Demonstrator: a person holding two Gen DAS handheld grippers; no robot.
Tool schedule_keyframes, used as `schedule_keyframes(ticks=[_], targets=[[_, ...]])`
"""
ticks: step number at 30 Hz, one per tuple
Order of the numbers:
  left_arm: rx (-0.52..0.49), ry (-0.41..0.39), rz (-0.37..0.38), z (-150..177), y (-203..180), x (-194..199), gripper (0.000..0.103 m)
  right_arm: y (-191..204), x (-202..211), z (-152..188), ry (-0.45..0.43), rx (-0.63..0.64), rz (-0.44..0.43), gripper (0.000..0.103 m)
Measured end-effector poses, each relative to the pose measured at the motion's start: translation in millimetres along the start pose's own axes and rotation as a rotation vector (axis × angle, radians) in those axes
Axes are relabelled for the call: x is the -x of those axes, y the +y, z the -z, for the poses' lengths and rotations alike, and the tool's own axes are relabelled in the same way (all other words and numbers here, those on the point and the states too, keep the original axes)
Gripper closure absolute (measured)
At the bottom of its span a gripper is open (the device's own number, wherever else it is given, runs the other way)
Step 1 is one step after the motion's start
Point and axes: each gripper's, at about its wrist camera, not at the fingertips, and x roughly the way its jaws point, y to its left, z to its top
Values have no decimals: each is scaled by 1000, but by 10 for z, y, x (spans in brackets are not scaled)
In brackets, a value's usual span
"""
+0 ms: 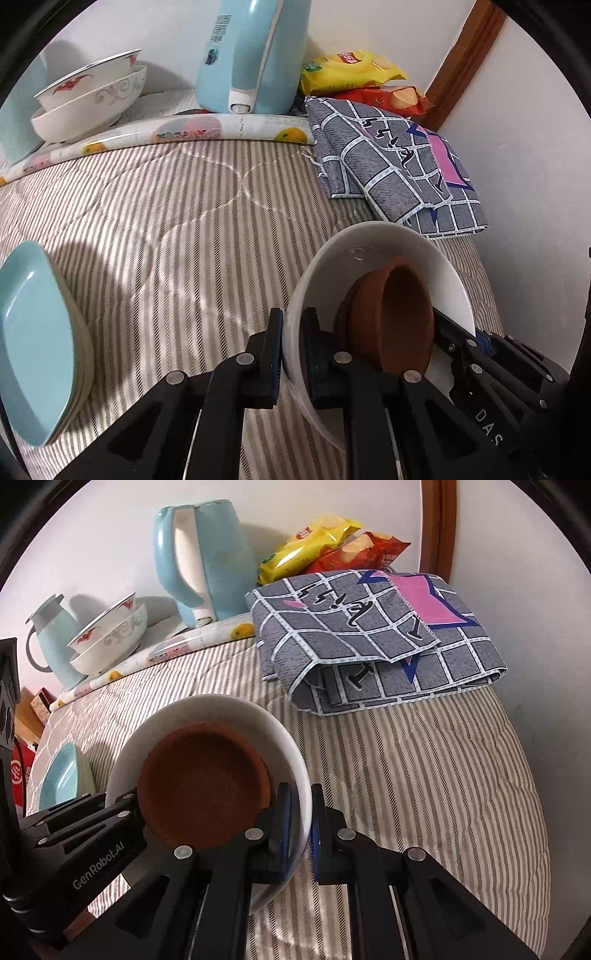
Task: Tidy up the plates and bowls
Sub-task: 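Lift the white bowl with both grippers and carry it toward the plate stack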
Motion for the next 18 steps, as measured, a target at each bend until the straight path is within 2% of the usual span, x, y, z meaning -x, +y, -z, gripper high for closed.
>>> schedule_keyframes(ticks=[18], targets=[[70, -14, -34, 535, 377, 341, 92, 394, 182, 458, 3, 57, -42, 94]])
